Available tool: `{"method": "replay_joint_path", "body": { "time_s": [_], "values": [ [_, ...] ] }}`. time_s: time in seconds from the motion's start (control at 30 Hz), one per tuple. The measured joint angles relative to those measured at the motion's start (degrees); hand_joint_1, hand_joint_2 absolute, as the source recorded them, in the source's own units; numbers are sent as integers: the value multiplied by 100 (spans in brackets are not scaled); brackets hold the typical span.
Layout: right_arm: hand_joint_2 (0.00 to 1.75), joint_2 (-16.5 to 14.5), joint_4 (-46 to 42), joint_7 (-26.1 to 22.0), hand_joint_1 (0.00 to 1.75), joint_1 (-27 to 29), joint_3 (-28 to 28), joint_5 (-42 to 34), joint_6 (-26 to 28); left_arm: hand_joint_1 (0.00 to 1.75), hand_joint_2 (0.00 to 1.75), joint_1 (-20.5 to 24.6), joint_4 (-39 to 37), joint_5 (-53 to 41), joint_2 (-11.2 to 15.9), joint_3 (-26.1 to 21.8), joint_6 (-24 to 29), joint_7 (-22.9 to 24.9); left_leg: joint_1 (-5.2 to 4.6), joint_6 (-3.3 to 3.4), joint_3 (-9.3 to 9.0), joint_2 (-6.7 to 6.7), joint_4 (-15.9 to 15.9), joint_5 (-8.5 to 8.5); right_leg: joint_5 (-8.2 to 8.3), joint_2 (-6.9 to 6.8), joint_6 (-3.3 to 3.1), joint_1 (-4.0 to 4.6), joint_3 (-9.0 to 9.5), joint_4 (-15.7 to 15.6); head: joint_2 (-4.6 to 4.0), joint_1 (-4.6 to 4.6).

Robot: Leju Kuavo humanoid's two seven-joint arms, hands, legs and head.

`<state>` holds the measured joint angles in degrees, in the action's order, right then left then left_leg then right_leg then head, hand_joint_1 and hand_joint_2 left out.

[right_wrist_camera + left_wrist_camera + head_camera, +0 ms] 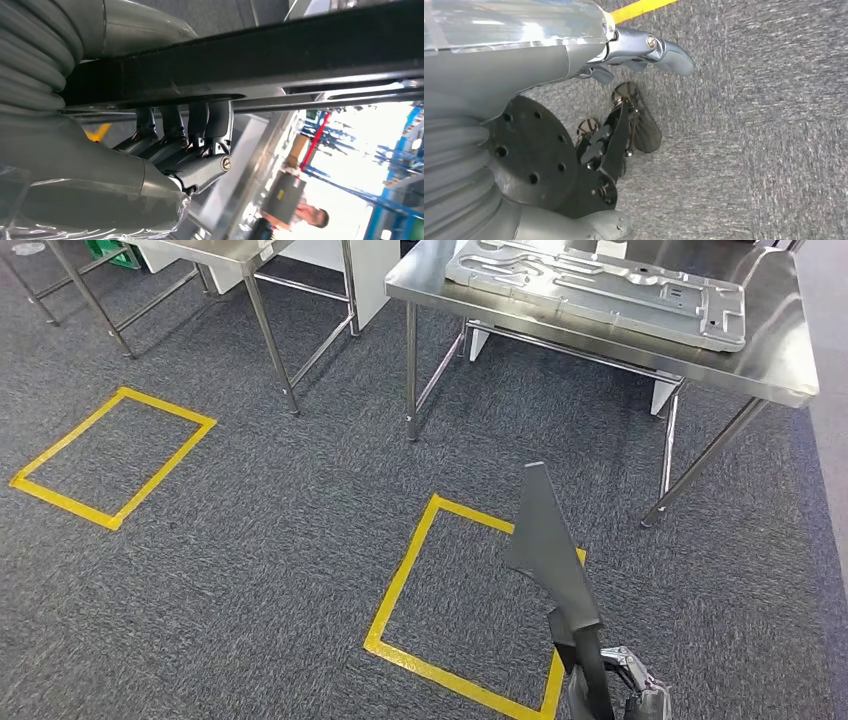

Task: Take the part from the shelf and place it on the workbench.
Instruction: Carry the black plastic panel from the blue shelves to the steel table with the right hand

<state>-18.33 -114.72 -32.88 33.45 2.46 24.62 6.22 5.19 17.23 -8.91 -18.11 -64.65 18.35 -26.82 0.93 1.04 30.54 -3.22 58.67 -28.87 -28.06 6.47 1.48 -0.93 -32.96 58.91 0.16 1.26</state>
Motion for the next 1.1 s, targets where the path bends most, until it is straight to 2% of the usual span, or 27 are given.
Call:
{"method": "replay_joint_path", "body": {
  "time_s": [0.03, 0.1, 0.13, 0.17, 0.2, 0.23, 0.3, 0.33, 0.37, 0.43, 0.5, 0.53, 0.57, 0.63, 0.67, 0.7, 0.73, 0.77, 0.8, 0.83, 0.87, 0.9, 0.93, 0.97, 1.0, 1.03, 1.1],
  "values": [
    [175, -2, -7, 16, 175, 3, 5, -40, -31, 0, 175, 3, 0, 8, -4, -6, -14, -5, 10, 37, -12, 49, -29, 23, -92, -136, 24, 6, -67, 136, 0, 20],
    [175, -4, -16, 25, 175, 1, 13, -54, -48, 0, 175, -3, 1, 26, -7, -25, -31, -11, 12, 79, -10, 148, -60, 42, -427, -462, 61, 18, -358, 731, 0, 52],
    [175, -4, -19, 26, 175, -3, 16, -32, -44, 0, 175, -8, 1, 34, -7, -38, -35, -10, 4, 87, -5, 199, -60, 41, -597, -545, 76, 13, -548, 1106, 0, 61],
    [175, -5, -19, 28, 175, -5, 18, 7, -37, 0, 175, -13, 1, 41, -6, -50, -36, -9, -3, 89, -2, 245, -58, 36, -687, -586, 85, 9, -692, 1395, -1, 60],
    [175, -5, -17, 31, 175, -4, 20, 56, -27, 0, 175, -15, 0, 44, -5, -60, -35, -6, -9, 89, -4, 283, -57, 30, -678, -605, 87, 7, -755, 1517, -1, 61],
    [175, -5, -17, 33, 175, -3, 21, 103, -15, 0, 175, -15, 0, 45, -5, -67, -34, -2, -13, 84, -14, 313, -57, 21, -550, -613, 77, 8, -690, 1396, -1, 60],
    [175, -11, -16, 34, 175, -4, 21, 164, 19, 0, 175, -11, 0, 40, -7, -72, -28, 7, -21, 68, -48, 345, -61, 0, -169, -625, 14, 27, -297, 646, 1, 61],
    [175, -15, -16, 32, 175, -7, 21, 187, 39, 0, 175, -7, 0, 35, -8, -73, -23, 11, -34, 52, -63, 355, -60, -14, -32, -638, -30, 48, -96, 265, 1, 58],
    [175, -21, -17, 26, 175, -10, 21, 207, 61, 0, 175, -3, -1, 28, -9, -73, -19, 15, -40, 30, -70, 360, -61, -22, 31, -648, -68, 71, 29, 19, 0, 60],
    [175, -31, -17, 14, 175, -13, 21, 234, 92, 0, 175, 3, -1, 20, -10, -75, -13, 22, -46, -26, -79, 371, -76, -30, 36, -653, -115, 107, 83, -106, -1, 60],
    [175, -43, -17, 23, 175, -10, 22, 212, 79, 0, 175, 9, -1, 20, -8, -78, -8, 24, -51, -89, -94, 388, -68, -62, 63, -626, -160, 80, 120, -181, 0, 57],
    [175, -52, -17, 34, 175, -11, 23, 182, 59, 0, 175, 12, -1, 21, -5, -82, -4, 24, -55, -116, -68, 388, 27, -135, 80, -616, -192, 60, 151, -230, 0, 47],
    [175, -62, -17, 46, 175, -15, 24, 146, 33, 0, 175, 14, -1, 21, -2, -89, 2, 25, -55, -138, 23, 386, 246, -270, 96, -602, -218, 39, 180, -271, 0, 34],
    [175, -76, -9, 62, 175, -22, 25, 95, -2, 0, 175, 14, -1, 21, 5, -108, 13, 27, -37, -172, 356, 372, 957, -623, 93, -566, -252, 39, 193, -278, -1, 15],
    [175, -79, -2, 67, 175, -23, 25, 86, -16, 0, 175, 13, -1, 22, 8, -116, 18, 29, -31, -188, 526, 372, 1289, -738, 88, -530, -256, 42, 189, -265, -1, 16],
    [175, -79, 6, 71, 175, -22, 25, 83, -25, 0, 175, 12, -1, 25, 10, -121, 20, 31, -26, -200, 620, 371, 1450, -741, 78, -486, -256, 43, 187, -248, -1, 16],
    [175, -79, 11, 73, 175, -21, 25, 82, -30, 0, 175, 11, -1, 29, 11, -124, 20, 32, -20, -207, 614, 366, 1402, -632, 66, -432, -249, 42, 185, -226, -1, 16],
    [175, -79, 14, 74, 175, -21, 25, 82, -32, 0, 175, 11, -1, 33, 12, -125, 20, 33, -12, -207, 502, 343, 1132, -430, 51, -368, -236, 39, 185, -198, -1, 15],
    [175, -79, 15, 75, 175, -21, 25, 82, -31, 0, 175, 10, -1, 37, 13, -126, 19, 33, -1, -200, 331, 271, 747, -227, 31, -305, -217, 35, 183, -163, 0, 15],
    [175, -79, 15, 75, 175, -21, 25, 82, -31, 0, 175, 9, -1, 38, 14, -127, 19, 35, 6, -187, 173, 158, 398, -95, 10, -247, -191, 39, 171, -121, -1, 16],
    [175, -80, 16, 75, 175, -21, 26, 81, -30, 0, 175, 8, -1, 39, 14, -130, 19, 37, 12, -164, 63, 70, 157, -25, -2, -191, -161, 42, 152, -89, -1, 18],
    [175, -80, 16, 75, 175, -20, 26, 81, -30, 0, 175, 8, -1, 39, 14, -132, 19, 38, 9, -138, 19, 7, 49, -26, -9, -149, -131, 44, 132, -67, -1, 20],
    [175, -81, 16, 75, 175, -16, 27, 80, -30, 0, 175, 9, -1, 39, 13, -133, 19, 39, -7, -105, 10, 4, 38, -40, -5, -106, -94, 41, 110, -62, -1, 19],
    [175, -81, 16, 77, 175, -12, 27, 80, -28, 0, 175, 12, -1, 41, 9, -134, 19, 39, -10, -62, 7, 57, 29, -24, 6, -60, -58, 30, 96, -68, -1, 17],
    [175, -81, 15, 81, 175, -5, 27, 81, -26, 0, 175, 16, -1, 43, 4, -134, 18, 39, -11, -22, -3, 108, 5, -6, -1, -75, -28, 21, 85, -54, -1, 18],
    [175, -81, 15, 87, 175, -1, 27, 88, -15, 0, 175, 18, -1, 46, 0, -134, 15, 40, -6, 19, -17, 158, -22, 14, -47, -149, 2, 20, 51, 9, -1, 32],
    [175, -81, 15, 115, 175, -3, 27, 149, 45, 0, 175, 15, -1, 52, -5, -138, 1, 41, 6, 67, -19, 260, -60, 40, -331, -418, 46, 24, -171, 470, -1, 63]
  ]
}}
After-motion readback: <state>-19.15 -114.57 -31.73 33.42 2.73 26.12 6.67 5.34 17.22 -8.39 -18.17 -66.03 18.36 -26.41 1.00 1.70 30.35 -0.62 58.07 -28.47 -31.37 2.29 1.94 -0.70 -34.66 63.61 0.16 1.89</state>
